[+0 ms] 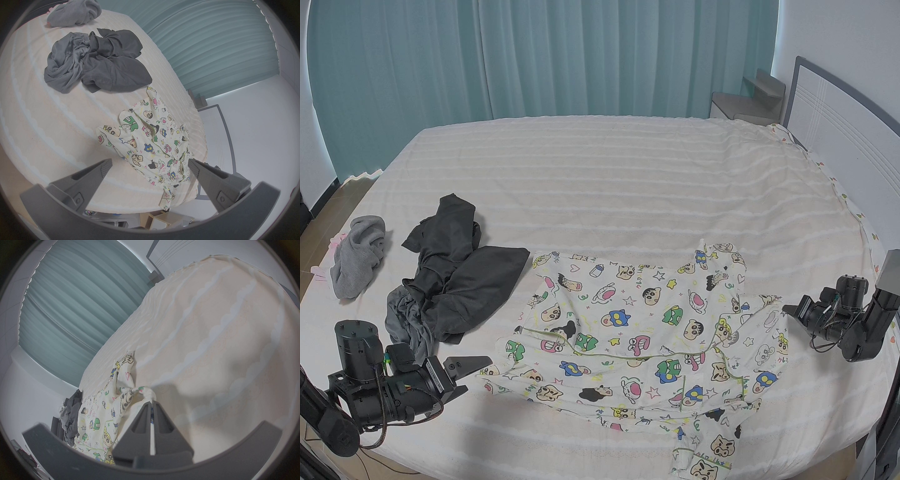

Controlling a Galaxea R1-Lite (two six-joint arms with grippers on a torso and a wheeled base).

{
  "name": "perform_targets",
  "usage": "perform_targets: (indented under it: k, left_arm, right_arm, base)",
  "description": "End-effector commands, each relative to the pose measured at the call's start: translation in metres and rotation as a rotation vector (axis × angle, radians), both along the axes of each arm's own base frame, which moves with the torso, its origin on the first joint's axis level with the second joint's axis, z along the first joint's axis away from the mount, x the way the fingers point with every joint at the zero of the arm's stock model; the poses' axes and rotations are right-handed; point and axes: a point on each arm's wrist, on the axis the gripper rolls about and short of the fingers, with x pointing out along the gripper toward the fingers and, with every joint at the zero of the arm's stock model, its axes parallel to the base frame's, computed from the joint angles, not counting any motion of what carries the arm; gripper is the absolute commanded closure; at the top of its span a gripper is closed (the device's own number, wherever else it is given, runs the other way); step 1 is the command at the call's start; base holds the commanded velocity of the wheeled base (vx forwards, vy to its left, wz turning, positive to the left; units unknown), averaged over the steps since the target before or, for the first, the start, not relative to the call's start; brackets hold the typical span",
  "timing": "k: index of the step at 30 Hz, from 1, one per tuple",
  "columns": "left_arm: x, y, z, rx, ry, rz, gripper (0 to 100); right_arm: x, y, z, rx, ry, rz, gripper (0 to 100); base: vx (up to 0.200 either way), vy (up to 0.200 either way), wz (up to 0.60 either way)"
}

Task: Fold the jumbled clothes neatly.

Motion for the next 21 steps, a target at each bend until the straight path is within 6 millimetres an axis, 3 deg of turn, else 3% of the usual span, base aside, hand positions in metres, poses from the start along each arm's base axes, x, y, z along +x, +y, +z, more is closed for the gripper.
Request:
perform_targets:
  k: [1,8,21]
  left_arm:
    - [0.000,0.000,0.000,0.000,0.000,0.001,0]
    - [0.000,0.000,0.000,0.000,0.002,0.002,0]
    - [0.003,0.000,-0.004,0.006,0.022,0.003,0]
  right_arm:
    - [0.004,-0.015,-0.001,0.000,-0.004,-0.041,100]
    - [0.007,-0.033,-0.001,-0.002,-0.004,-0.085,100]
    - [0.007,-0.048,0.000,-0.027,0.007,-0.113,100]
  base:
    - [0.000,0.000,0.00]
    - [0.000,0.000,0.00]
    - [0.000,0.000,0.00]
